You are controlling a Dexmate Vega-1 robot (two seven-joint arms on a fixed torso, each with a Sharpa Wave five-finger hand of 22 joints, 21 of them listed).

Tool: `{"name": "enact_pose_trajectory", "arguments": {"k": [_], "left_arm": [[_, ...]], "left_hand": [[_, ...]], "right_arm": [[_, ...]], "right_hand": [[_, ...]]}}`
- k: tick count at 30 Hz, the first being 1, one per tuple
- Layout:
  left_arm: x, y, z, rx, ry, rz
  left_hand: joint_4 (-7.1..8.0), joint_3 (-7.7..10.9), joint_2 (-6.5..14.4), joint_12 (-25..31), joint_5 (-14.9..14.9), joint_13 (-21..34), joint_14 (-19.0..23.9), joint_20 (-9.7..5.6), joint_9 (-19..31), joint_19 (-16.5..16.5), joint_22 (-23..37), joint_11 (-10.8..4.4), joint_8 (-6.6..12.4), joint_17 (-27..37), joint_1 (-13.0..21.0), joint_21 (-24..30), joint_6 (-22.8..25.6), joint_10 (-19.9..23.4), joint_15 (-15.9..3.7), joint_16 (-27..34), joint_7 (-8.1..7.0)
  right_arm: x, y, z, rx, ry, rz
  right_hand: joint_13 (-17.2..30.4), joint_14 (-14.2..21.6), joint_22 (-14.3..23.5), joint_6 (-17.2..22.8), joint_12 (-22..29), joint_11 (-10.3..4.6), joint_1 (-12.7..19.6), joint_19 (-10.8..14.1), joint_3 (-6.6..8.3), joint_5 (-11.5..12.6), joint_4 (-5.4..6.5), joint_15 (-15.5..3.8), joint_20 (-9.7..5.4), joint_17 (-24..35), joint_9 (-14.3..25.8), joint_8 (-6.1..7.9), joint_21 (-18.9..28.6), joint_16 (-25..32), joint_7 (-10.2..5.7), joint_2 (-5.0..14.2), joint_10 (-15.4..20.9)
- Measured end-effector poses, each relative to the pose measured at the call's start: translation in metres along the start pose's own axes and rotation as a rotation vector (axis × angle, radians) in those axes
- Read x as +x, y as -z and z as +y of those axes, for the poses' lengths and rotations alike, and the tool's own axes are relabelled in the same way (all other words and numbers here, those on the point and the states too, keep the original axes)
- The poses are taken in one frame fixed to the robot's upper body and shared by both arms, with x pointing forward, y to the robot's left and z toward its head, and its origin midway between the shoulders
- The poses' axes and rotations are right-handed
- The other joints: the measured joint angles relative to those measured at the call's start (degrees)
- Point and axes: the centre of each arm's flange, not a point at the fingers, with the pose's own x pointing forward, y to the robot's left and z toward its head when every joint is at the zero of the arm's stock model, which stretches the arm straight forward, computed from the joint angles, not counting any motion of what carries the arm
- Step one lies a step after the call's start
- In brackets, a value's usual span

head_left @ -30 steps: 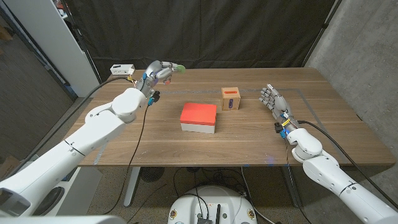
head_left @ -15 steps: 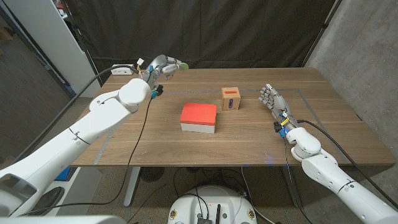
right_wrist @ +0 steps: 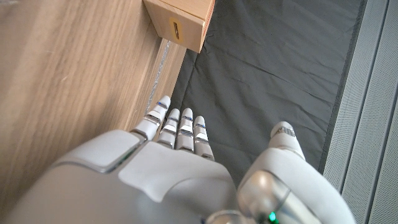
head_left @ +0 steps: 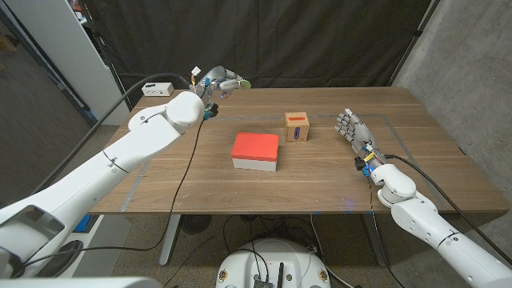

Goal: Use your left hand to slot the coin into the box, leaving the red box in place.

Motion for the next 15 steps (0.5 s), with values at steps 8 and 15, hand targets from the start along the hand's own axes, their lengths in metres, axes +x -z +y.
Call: {"name": "enact_pose_trajectory", "arguments": {"k": [8, 15], "left_arm": [[0.015, -0.022, -0.007, 0.079, 0.052, -0.006], [0.021, -0.033, -0.013, 0.14, 0.083, 0.009]], "left_hand": [[0.08, -0.08, -0.3, 0.0, 0.0, 0.3, 0.0, 0.0, 0.1, 0.0, 0.0, 0.05, -0.04, 0.1, 0.3, 0.0, 0.4, 0.1, 0.0, 0.0, -0.08], [-0.06, -0.26, -0.1, 0.0, 0.0, -0.1, 0.0, 0.0, 0.3, 0.0, -0.1, 0.06, -0.03, 0.2, 0.5, -0.2, 0.4, 0.1, 0.0, -0.2, -0.02]], "right_arm": [[0.001, 0.001, -0.001, 0.016, -0.003, -0.007], [0.001, 0.004, -0.002, 0.025, -0.002, -0.008]], "right_hand": [[0.0, 0.0, 0.0, 0.0, -0.2, 0.0, 0.0, 0.0, 0.0, 0.0, 0.0, 0.0, 0.0, 0.0, 0.0, -0.28, 0.0, 0.0, 0.0, 0.0, 0.0], [0.0, 0.0, 0.0, 0.0, -0.2, 0.0, 0.0, 0.2, 0.0, 0.0, 0.0, 0.0, -0.2, 0.0, 0.0, -0.28, 0.0, 0.0, 0.0, 0.0, 0.0]]}}
